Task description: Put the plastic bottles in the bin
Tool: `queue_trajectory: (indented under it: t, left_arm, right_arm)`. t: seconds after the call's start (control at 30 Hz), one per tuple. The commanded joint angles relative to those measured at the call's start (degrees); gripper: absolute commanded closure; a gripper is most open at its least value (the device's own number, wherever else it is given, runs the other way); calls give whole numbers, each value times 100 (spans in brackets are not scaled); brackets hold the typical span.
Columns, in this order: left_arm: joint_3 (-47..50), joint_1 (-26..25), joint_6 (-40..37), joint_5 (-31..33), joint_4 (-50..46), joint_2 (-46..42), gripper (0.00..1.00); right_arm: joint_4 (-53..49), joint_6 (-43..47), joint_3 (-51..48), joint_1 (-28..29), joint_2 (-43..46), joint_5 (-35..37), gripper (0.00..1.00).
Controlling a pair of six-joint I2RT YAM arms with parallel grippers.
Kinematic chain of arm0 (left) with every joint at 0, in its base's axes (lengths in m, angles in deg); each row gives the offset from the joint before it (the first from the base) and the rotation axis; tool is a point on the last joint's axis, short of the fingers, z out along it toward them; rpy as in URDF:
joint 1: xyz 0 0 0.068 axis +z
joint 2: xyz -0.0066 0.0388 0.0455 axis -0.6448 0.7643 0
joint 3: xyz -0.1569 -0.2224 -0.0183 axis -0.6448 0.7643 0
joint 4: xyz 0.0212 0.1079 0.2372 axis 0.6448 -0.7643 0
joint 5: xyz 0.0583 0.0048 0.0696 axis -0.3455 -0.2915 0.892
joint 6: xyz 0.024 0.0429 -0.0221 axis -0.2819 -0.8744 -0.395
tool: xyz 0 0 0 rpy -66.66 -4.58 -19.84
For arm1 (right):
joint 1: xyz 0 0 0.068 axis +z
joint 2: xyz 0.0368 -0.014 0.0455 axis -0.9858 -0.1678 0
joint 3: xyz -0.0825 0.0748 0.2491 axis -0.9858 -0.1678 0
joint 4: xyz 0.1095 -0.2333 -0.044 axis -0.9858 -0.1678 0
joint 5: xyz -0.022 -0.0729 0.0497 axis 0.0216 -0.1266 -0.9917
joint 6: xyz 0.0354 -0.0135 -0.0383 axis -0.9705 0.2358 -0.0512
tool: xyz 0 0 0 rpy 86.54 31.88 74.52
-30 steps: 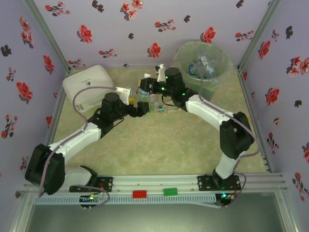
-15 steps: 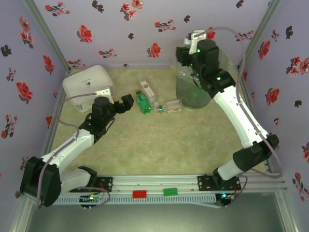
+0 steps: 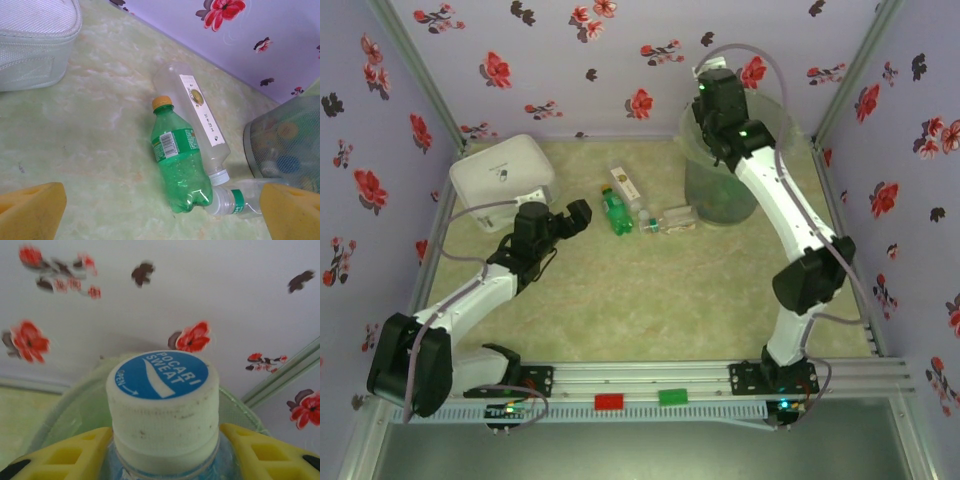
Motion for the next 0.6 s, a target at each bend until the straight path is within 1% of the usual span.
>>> queue_trajectory:
  t: [0.0,0.1,0.2,0.23,0.27,0.33,0.37,0.5,0.53,0.57]
  left_arm:
    - [23,26,23,-61,-120,9,0]
    - [51,38,41,-66,-179,-13,0]
    - [58,40,55,-62,-208,-13,0]
    - [54,35,67,-58,-208,-2,0]
    - [47,41,74,-60,-208,7,0]
    - [11,36,77,-60,-212,41,0]
    - [-10,40,74,-62,-217,58,0]
    - [-118,36,43,-88,-232,175,0]
    - [-173,41,31,-99,-255,230,0]
    - [-238,37,21,-107,-277,282,0]
  right_arm:
    - [-850,225,755,17,-479,478,54]
    - [-1427,234,1357,29,-943,714,51]
    - [-1645,260,1605,48,-1169,861,46]
    - [-1649,269,1608,76,-1179,865,42]
    - [-1639,269,1608,93,-1176,889,35]
    - [-1608,280,1622,137,-1117,897,28]
    - [-1567,274,1621,167,-1062,900,22]
    - [-1306,295,1555,291,-741,919,4]
    - [-1207,303,1504,336,-620,908,0]
    - [-1110,300,1425,378,-488,900,0]
